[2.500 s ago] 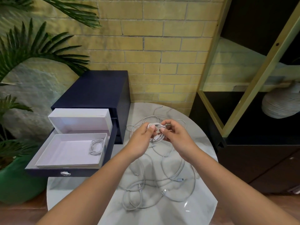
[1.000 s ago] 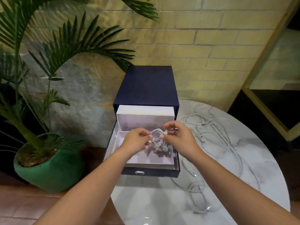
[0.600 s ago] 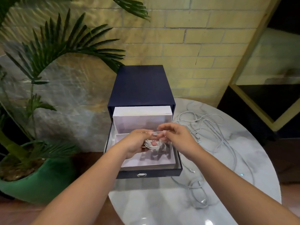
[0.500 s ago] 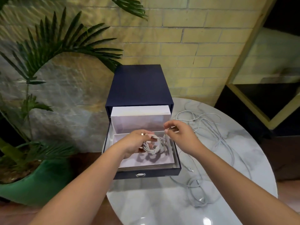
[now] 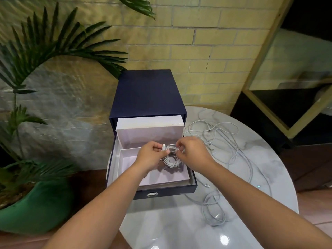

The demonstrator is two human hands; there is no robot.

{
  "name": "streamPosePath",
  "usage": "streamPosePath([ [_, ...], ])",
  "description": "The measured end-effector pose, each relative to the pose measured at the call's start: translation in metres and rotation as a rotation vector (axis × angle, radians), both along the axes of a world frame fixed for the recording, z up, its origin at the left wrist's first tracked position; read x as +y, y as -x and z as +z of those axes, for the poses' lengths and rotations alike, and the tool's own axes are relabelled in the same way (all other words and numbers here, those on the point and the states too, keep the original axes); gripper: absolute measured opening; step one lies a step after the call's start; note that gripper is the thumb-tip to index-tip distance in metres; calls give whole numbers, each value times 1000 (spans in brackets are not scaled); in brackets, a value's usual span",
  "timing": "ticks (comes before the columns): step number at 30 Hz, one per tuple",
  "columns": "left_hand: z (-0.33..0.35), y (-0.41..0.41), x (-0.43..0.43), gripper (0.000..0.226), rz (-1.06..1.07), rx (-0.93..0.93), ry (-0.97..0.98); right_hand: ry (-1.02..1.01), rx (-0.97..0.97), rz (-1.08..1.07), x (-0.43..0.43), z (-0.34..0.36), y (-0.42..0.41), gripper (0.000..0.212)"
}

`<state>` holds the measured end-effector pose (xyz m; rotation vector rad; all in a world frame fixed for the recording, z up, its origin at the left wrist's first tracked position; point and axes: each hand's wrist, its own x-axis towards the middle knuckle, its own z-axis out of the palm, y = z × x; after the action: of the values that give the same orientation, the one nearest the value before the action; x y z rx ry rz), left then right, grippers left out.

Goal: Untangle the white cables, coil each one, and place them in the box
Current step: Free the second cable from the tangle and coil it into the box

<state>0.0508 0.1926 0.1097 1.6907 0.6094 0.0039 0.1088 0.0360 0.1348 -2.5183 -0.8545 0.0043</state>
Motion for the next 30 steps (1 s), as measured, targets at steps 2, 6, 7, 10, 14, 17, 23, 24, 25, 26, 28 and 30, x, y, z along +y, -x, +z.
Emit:
streamPosePath([
  [2,-3,1,-4,23,38,-20,-83,53,-93,42,0,-6,0,14],
  [6,-7,1,-8,19,64,-62,-226,94,-214,43,-1,-15,0,17],
  [7,-7,2,-7,18,52,-66,-258,93,-218,30,-1,-15,0,19],
  [10,-14,2,-1,22,-10,-54,-303,103,-210,13,-3,-16,-2,20],
  [14,-19,5,4,15,-43,-29,-379,109,-199,9,-4,-17,-1,19],
  [17,-19,7,4,18,-18,-8,-464,100,-216,17,-4,-17,0,18],
  [23,-18,9,5,31,12,10,-545,73,-214,20,-8,-19,-2,17],
  [24,-18,9,5,32,8,16,-549,57,-201,19,-9,-19,-2,17],
  [25,-17,9,5,32,6,20,-546,40,-187,21,-10,-19,-2,17],
  [26,-15,9,5,32,5,21,-538,19,-175,24,-12,-18,-3,16],
  [28,-13,10,4,28,0,11,-522,-33,-159,34,-17,-16,-4,14],
  [30,-8,11,2,24,-1,-19,-501,-89,-144,34,-24,-12,-6,11],
])
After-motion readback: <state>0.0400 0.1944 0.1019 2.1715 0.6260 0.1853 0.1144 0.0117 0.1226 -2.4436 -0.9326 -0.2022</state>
